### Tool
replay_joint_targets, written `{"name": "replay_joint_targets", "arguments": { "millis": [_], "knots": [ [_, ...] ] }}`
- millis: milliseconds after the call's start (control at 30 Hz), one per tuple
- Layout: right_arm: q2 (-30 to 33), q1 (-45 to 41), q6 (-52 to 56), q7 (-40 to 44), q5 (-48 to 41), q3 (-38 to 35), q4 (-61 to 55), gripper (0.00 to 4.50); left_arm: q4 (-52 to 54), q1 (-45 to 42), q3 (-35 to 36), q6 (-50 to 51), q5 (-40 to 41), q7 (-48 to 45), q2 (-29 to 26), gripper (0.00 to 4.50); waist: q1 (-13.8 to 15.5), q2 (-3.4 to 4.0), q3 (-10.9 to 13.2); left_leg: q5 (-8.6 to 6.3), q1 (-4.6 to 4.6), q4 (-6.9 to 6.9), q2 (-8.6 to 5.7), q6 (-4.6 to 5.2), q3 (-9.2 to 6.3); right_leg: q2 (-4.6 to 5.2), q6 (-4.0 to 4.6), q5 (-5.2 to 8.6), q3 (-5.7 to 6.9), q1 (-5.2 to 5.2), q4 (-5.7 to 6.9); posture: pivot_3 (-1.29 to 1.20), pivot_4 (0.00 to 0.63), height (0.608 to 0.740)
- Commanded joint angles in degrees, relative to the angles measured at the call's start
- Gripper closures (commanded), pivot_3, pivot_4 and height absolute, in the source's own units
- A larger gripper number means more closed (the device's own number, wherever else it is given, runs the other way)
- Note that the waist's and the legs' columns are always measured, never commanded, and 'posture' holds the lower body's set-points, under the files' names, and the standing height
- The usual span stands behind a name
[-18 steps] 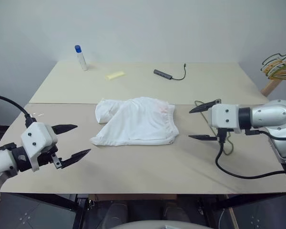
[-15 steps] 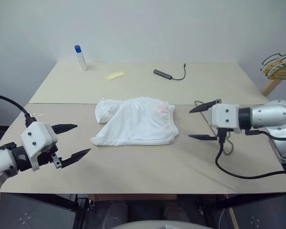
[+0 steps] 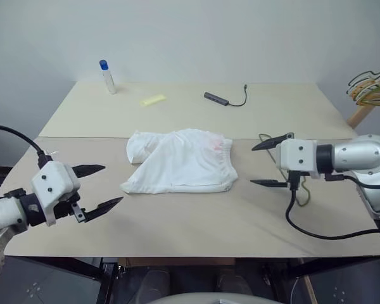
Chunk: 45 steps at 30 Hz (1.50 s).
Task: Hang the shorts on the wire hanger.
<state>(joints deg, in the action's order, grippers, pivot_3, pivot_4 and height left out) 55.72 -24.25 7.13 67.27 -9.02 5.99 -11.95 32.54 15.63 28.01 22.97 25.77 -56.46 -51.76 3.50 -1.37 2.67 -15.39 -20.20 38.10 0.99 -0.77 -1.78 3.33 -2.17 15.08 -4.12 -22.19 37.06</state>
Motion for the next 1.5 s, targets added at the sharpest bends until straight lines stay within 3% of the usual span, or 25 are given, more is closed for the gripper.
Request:
{"name": "replay_joint_targets", "arguments": {
  "millis": [33, 233, 400, 600, 800, 900, 1100, 1267, 1500],
  "knots": [
    [-0.6, -0.9, -0.8, -1.7, 2.7, 0.3, -1.2, 0.04, -0.8, 0.6, -1.0, -0.4, -2.5, -0.3, -1.8, 0.0, -0.1, 0.0, 0.0, 0.0, 0.0, 0.0, 0.0, 0.0, 0.0, -0.01, 0.0, 0.0, 0.0, 0.0, 0.0, 0.14, 0.0, 0.74],
    [-3.2, 0.5, -4.7, -5.1, 8.8, 3.6, -1.2, 0.04, -2.5, 5.0, -3.7, -2.1, -6.5, -3.1, -3.7, 0.0, -1.3, 0.0, 0.0, 0.0, -0.03, 0.0, 0.0, 0.0, 0.01, 0.0, -0.01, 0.01, 0.0, -0.03, 0.0, 0.1, 0.0, 0.74],
    [-9.1, 0.4, -11.2, -10.8, 17.1, 9.7, 3.6, 0.04, -6.4, 2.8, -7.5, -3.8, -9.8, -4.2, -5.7, 0.0, -1.7, -0.02, 0.0, 0.0, 0.05, 0.0, 0.02, 0.0, 0.02, -0.04, -0.1, 0.07, 0.0, -0.01, 0.03, 0.09, 0.0, 0.74],
    [-14.7, -5.4, -22.3, -16.8, 29.2, 18.1, 19.6, 0.04, -6.3, -1.1, -11.7, -3.6, -9.6, -4.3, -5.2, 0.0, -2.6, -0.04, 0.0, 0.03, -0.01, 0.0, 0.01, -0.04, 0.02, -0.02, 0.07, -0.04, -0.01, -0.03, 0.02, 0.1, 0.0, 0.74],
    [-18.0, -11.3, -30.2, -23.2, 35.6, 21.3, 34.6, 0.04, -4.8, 0.6, -11.6, -3.4, -9.7, -3.5, -4.3, 0.0, -3.3, -0.05, 0.0, 0.02, 0.02, -0.02, 0.02, -0.03, 0.01, -0.02, 0.11, -0.06, -0.03, -0.03, 0.06, 0.12, 0.0, 0.74],
    [-18.8, -13.6, -33.5, -24.0, 37.1, 22.5, 40.0, 0.59, -3.6, 2.2, -11.0, -3.1, -9.8, -2.8, -3.8, 0.0, -3.4, -0.1, 0.0, 0.03, 0.11, -0.02, 0.02, -0.03, 0.01, -0.03, 0.13, -0.07, -0.04, 0.05, 0.07, 0.14, 0.0, 0.74],
    [-21.0, -15.5, -37.1, -26.2, 37.7, 22.8, 45.5, 2.64, -2.7, 3.9, -11.4, -3.4, -11.4, -0.4, -2.7, 0.0, -3.1, -0.15, -0.1, 0.03, 0.17, -0.02, 0.03, -0.03, -0.01, -0.04, 0.14, -0.07, -0.05, 0.09, 0.07, 0.15, 0.0, 0.74],
    [-21.8, -15.4, -38.7, -25.0, 36.5, 22.2, 47.1, 4.42, -5.4, 0.3, -15.2, -6.1, -15.9, 5.0, 0.4, 0.0, -2.8, -0.15, -0.1, 0.03, 0.17, -0.02, 0.02, -0.03, -0.02, -0.03, 0.15, -0.08, -0.06, 0.08, 0.1, 0.16, 0.0, 0.74],
    [-21.4, -14.0, -37.7, -27.5, 37.1, 20.9, 45.1, 4.47, -17.6, -8.3, -22.5, -13.2, -23.2, 8.5, 3.1, 0.0, -2.7, -0.15, -0.1, 0.03, 0.2, -0.04, 0.01, -0.02, -0.06, -0.04, 0.17, -0.09, -0.04, 0.09, 0.15, 0.15, 0.0, 0.74]
  ]
}}
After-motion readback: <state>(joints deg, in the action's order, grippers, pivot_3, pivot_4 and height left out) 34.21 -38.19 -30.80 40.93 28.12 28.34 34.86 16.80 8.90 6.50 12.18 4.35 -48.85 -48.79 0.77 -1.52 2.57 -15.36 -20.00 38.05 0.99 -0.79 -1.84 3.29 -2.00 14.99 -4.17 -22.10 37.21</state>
